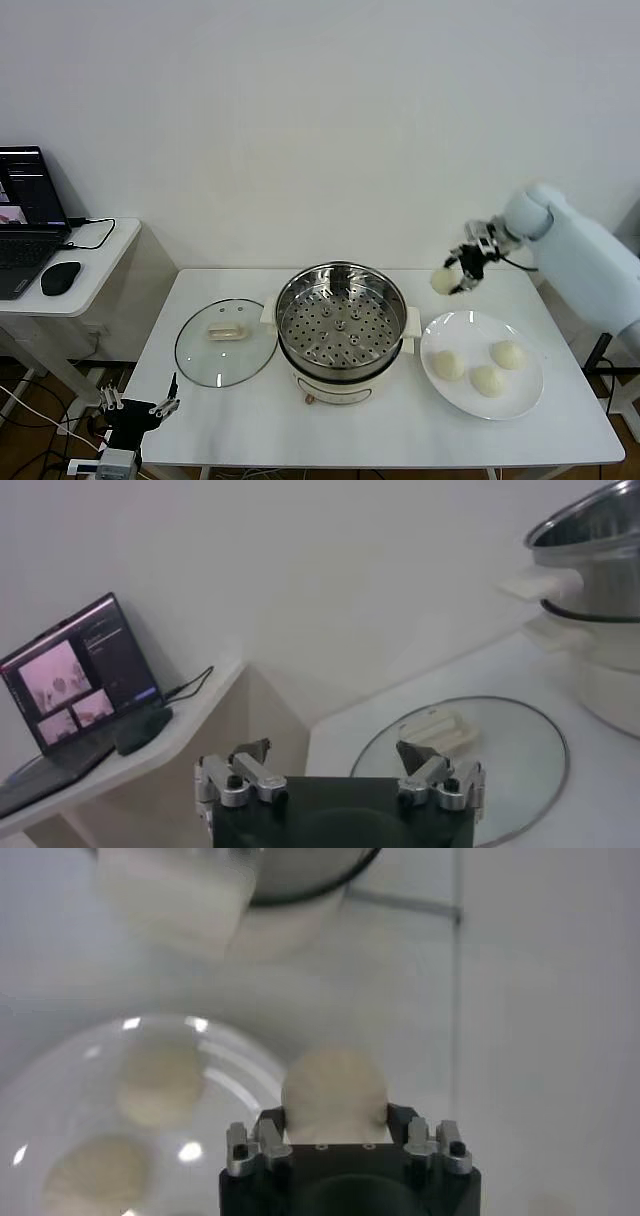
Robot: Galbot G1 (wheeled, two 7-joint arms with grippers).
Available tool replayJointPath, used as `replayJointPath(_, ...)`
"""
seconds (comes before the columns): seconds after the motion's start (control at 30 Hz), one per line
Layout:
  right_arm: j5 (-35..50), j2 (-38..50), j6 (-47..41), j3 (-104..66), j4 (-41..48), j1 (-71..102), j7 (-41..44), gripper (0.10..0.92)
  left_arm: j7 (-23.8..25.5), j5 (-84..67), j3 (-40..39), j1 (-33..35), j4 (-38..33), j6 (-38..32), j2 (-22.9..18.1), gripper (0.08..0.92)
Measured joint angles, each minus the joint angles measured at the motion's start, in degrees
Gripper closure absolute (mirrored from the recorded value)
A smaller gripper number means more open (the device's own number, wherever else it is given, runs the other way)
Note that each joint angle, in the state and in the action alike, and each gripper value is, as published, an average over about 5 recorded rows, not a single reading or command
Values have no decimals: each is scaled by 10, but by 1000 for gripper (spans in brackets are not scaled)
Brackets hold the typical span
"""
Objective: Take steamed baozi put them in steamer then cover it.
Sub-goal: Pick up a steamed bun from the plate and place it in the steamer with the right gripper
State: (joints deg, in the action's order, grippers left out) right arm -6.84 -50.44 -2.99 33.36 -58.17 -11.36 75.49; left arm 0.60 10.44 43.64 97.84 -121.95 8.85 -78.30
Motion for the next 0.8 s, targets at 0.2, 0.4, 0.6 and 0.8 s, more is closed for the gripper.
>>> replayJointPath(0.2, 46, -56, 32, 45, 28, -62, 20, 408, -11, 0, 8, 1, 6, 0, -2, 177)
replayJointPath(0.4, 66, -112, 128, 81, 47, -102, 28, 407, -21, 7, 16, 11, 7, -2, -1, 177)
replayJointPath(0.6, 47, -146, 221, 116, 24, -121, 25, 408, -24, 15, 23, 18, 4, -2, -3, 177)
replayJointPath(0.8, -14, -166, 286, 141, -26, -121, 8, 406, -27, 22, 30, 21, 3, -2, -6, 177)
